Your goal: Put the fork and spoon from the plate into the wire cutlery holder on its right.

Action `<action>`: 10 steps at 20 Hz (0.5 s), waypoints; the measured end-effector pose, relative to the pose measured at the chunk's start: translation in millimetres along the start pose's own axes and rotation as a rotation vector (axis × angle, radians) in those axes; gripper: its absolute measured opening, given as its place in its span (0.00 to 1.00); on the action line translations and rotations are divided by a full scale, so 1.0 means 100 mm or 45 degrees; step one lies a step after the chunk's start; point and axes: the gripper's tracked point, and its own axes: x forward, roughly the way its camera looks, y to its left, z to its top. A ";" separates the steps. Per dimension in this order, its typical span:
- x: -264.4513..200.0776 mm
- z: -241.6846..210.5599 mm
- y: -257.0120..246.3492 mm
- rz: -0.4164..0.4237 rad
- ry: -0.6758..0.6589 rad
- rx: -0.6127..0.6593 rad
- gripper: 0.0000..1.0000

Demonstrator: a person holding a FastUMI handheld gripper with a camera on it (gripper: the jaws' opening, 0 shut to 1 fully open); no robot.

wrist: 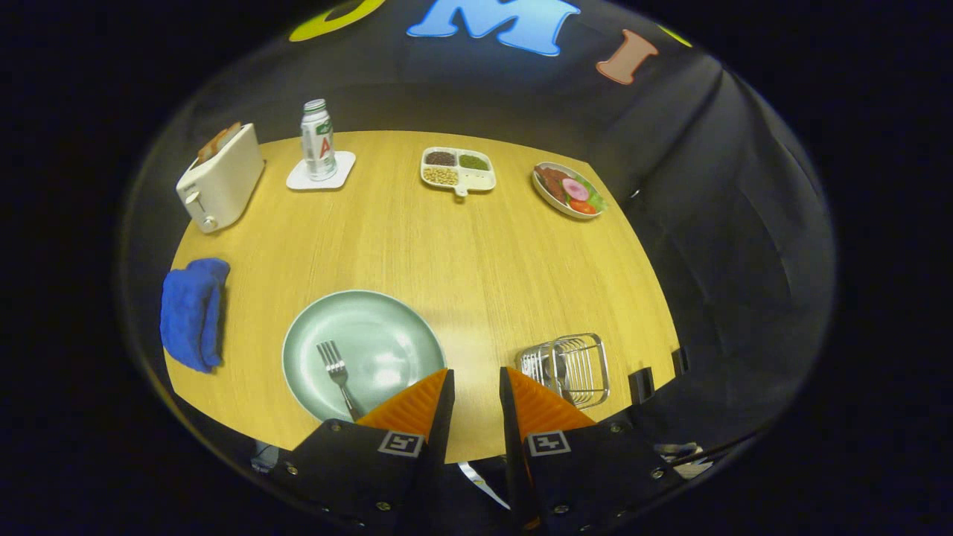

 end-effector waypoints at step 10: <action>0.06 -0.29 0.73 0.154 0.059 -0.270 0.36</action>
